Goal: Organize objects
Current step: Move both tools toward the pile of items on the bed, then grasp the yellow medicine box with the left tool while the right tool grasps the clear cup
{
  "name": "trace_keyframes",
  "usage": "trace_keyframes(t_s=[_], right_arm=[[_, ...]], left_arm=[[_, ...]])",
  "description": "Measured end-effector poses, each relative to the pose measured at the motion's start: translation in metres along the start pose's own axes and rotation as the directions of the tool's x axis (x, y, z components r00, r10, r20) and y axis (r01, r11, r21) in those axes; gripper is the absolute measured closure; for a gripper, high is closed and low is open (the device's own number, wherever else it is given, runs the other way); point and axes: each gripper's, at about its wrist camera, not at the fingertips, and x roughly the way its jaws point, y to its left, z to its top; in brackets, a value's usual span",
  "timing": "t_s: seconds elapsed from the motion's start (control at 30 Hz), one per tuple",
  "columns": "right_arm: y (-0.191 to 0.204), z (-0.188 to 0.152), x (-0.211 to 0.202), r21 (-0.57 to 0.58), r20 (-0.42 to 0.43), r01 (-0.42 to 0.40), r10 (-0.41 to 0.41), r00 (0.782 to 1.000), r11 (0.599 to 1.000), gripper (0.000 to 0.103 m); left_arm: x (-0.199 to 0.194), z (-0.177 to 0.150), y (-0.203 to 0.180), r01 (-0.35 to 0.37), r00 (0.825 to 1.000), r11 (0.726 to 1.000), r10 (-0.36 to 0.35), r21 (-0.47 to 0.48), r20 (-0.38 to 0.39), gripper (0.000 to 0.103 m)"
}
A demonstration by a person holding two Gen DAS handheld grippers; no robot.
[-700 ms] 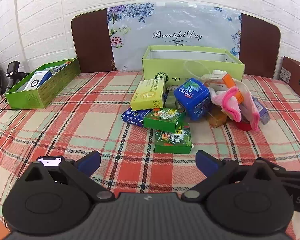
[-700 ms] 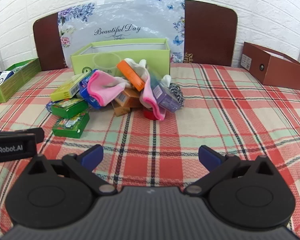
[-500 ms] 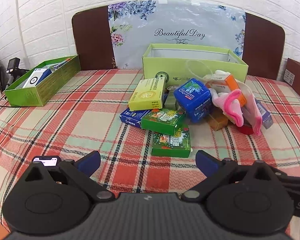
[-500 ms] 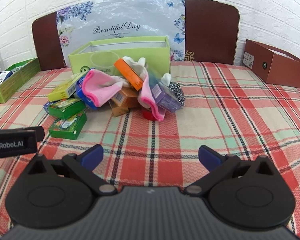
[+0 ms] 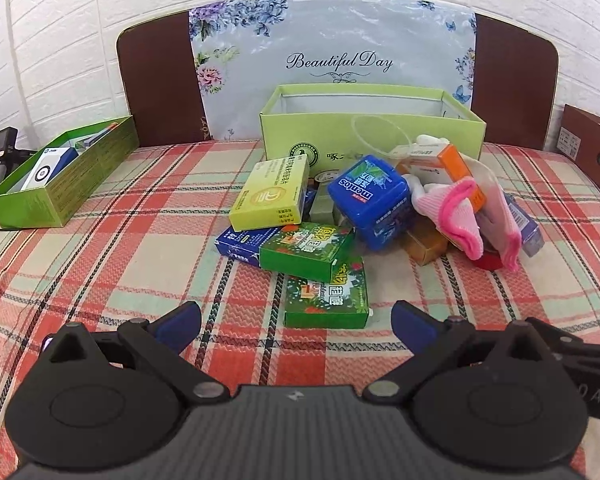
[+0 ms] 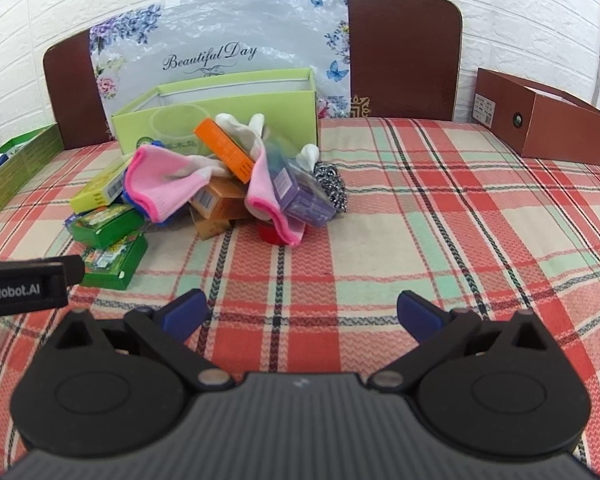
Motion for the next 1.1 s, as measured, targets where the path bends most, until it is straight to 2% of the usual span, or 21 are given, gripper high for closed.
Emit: trace_keyframes(t_s=[0.5,0.83,0.97,1.03,1.1], right_arm=[[0.013,0.014,0.028,-0.045,-0.024,-0.045,0.044,0.999,0.998,0.000],[0.019,0.021,0.037,-0.086,0.009,-0.081,0.082,0.997,0.993,0.000],[0.017,0.023,0.037,-0.077,0.025,-0.102,0.104,0.994,0.992,0.000],[0.015,0.033,0.032,-0.069,0.071,-0.134,0.138,0.988,0.989,0.000],[0.014,0.039,0.031,-0.070,0.083,-0.147,0.153,0.985,0.987,0.000]], left_arm=[[0.031,0.010,0.012,-0.006,0.999,0.999,0.004,-0.050,-0.052,0.000],[0.042,0.017,0.021,0.019,0.999,0.999,-0.021,-0.047,-0.047,0.000],[0.047,0.033,0.040,0.052,0.998,0.997,-0.053,-0.057,-0.020,0.000],[0.052,0.046,0.050,0.060,0.998,0.996,-0.061,-0.069,-0.009,0.000],[0.060,0.061,0.060,0.073,0.997,0.993,-0.073,-0.092,0.002,0.000]])
